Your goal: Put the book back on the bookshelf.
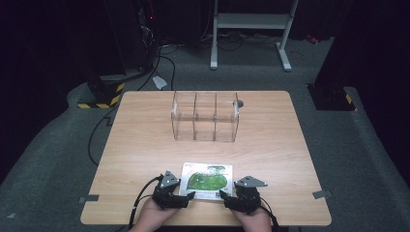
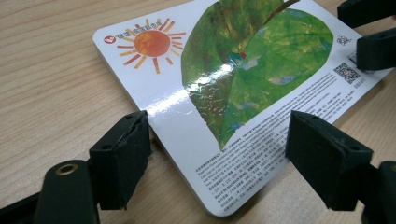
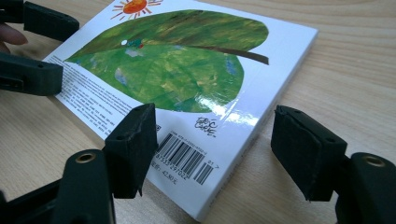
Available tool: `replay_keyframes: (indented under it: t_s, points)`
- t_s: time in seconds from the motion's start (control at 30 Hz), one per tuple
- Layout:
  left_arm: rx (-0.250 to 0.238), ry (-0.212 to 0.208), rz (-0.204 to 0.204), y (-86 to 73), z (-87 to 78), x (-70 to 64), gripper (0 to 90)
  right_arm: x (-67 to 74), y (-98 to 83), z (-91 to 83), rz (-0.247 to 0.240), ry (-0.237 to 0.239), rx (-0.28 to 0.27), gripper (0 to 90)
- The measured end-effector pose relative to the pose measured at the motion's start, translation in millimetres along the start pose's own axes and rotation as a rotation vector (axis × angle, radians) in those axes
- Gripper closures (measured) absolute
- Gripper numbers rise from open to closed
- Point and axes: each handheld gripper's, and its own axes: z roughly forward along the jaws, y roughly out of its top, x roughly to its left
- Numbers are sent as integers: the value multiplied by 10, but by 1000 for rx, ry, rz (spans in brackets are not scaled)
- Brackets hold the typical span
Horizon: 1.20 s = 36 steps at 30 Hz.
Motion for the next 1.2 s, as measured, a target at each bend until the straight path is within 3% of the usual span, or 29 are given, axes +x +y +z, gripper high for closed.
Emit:
replay_keyframes:
  t_s: [0.07, 0.33, 0.43, 0.63, 0.73, 0.87, 0.97, 1.1, 1.2]
  points:
    - [0, 5, 12, 6, 4, 6, 225, 6, -5, 14, 18, 15, 2, 312]
    - [-6, 17, -2, 20, 22, -5, 234, 34, -3, 22, 9, -5, -8, 323]
    - [-19, 27, -22, 49, 63, 11, 253, 45, 14, 24, -11, -23, -5, 318]
    - [-25, 50, -53, 177, 186, 68, 273, -3, 82, 66, 17, -55, 2, 317]
    - [-34, 62, -76, 214, 230, 84, 278, -68, 150, 101, 3, -43, 21, 311]
    - [-41, 64, -71, 215, 230, 103, 288, -200, 228, 162, 30, 9, 63, 254]
    - [-55, 71, -81, 199, 204, 117, 366, -197, 228, 177, 40, 0, 50, 255]
    - [-55, 72, -62, 169, 167, 96, 382, -167, 186, 154, 44, -8, 37, 263]
    - [-50, 69, -48, 132, 124, 63, 384, -140, 154, 98, 8, -15, 42, 263]
